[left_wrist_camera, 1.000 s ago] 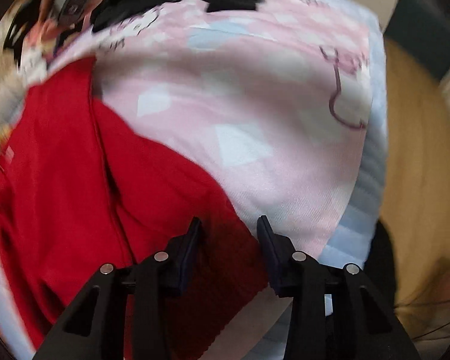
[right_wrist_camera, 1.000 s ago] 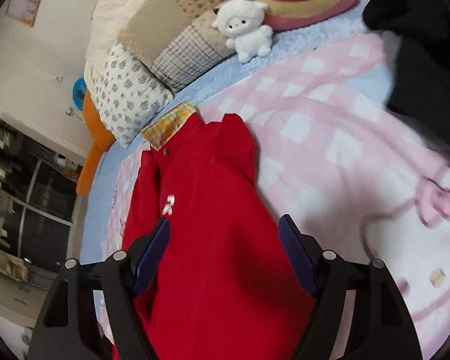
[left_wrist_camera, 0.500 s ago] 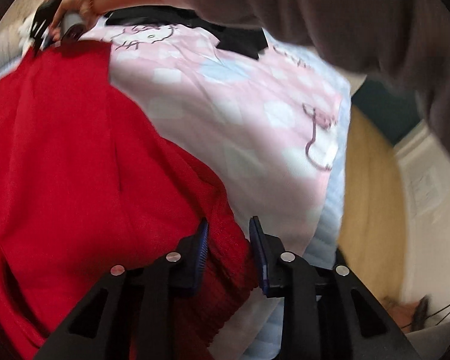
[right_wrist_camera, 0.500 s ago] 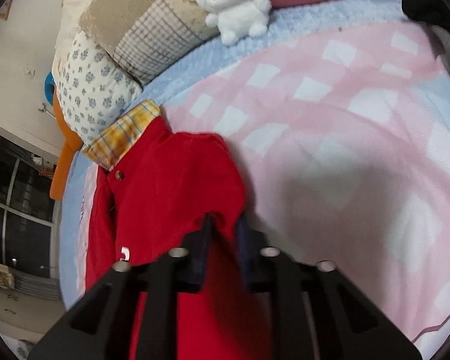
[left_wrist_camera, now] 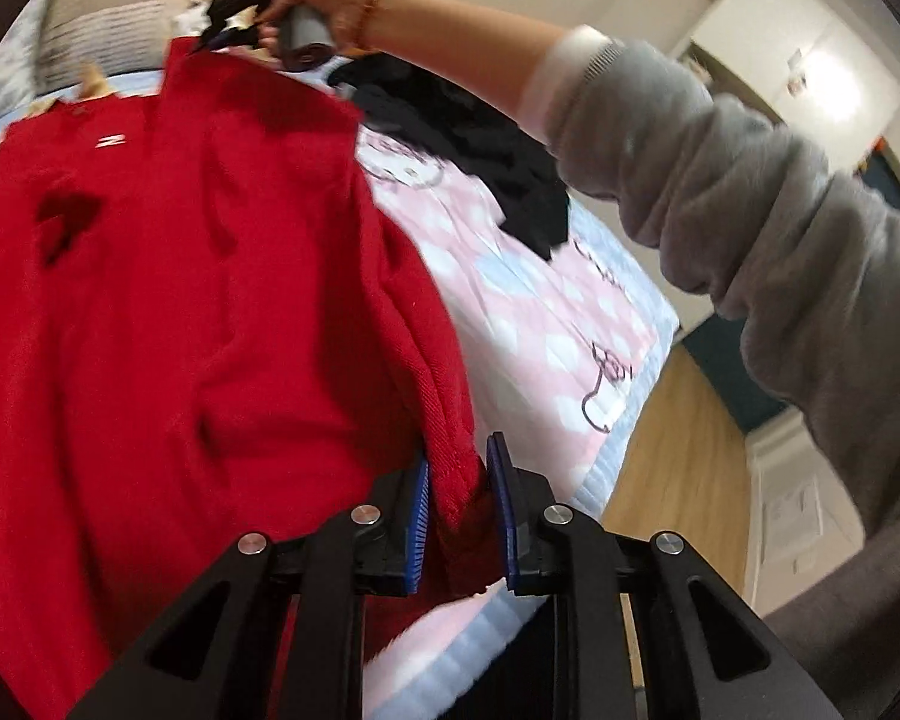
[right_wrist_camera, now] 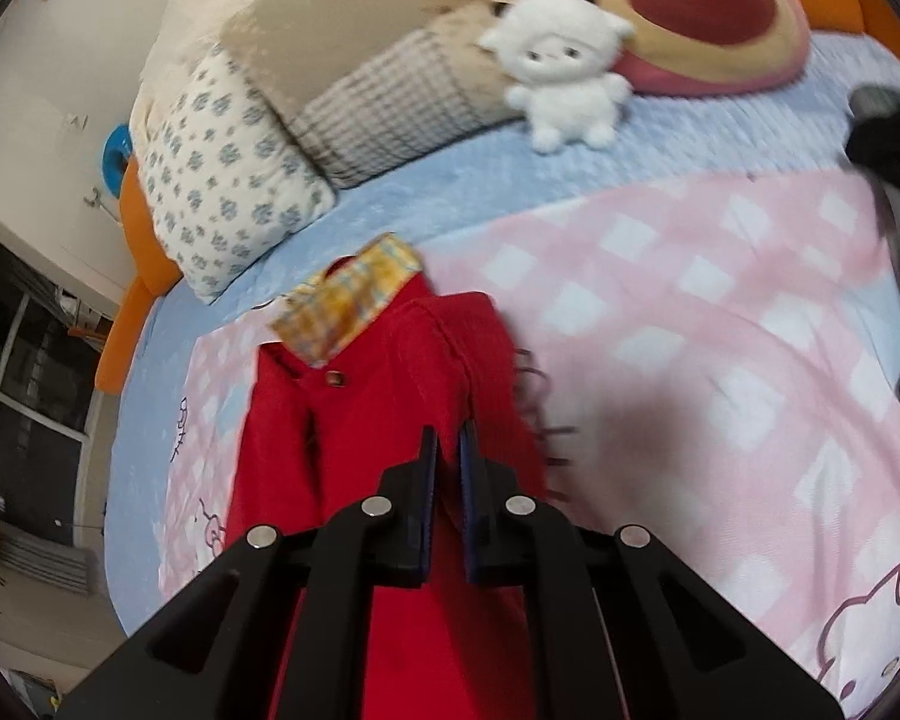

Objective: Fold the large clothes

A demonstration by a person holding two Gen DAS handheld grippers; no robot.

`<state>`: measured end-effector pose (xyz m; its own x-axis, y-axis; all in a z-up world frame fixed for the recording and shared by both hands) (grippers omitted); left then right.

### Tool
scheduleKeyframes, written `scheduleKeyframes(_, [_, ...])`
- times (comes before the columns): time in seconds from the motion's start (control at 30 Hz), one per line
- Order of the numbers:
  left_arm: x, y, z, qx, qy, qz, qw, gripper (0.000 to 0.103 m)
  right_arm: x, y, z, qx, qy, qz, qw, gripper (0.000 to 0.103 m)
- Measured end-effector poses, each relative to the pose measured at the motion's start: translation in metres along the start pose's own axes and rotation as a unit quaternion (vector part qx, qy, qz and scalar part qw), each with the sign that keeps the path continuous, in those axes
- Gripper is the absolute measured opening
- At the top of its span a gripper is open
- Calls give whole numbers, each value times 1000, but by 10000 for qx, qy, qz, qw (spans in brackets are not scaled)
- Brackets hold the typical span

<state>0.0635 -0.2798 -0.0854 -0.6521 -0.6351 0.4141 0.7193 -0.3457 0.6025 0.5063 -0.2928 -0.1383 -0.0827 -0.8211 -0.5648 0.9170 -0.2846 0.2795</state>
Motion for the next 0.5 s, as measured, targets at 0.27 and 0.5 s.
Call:
scheduleKeyframes(0.27, [-39, -40, 50, 445, -26, 987, 9941, 22, -77, -12, -37, -94, -58, -57, 9999, 8])
scheduleKeyframes(0.5, [-79, -89, 51, 317, 118, 1662, 9855, 23, -105, -27, -98, -288, 173, -772, 9964, 5])
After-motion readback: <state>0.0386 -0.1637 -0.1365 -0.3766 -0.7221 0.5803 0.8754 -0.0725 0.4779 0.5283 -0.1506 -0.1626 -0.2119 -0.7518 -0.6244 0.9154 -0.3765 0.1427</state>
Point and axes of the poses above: each gripper's, at about its wrist camera, not at the fingertips, and z roughly against the way its jaws point, x to its right, y to its top, the point moved 6 cm from there along -z, roughly the way its jaws point, and after that the axes turned 12 degrees about -z, right-handed, at the moved point
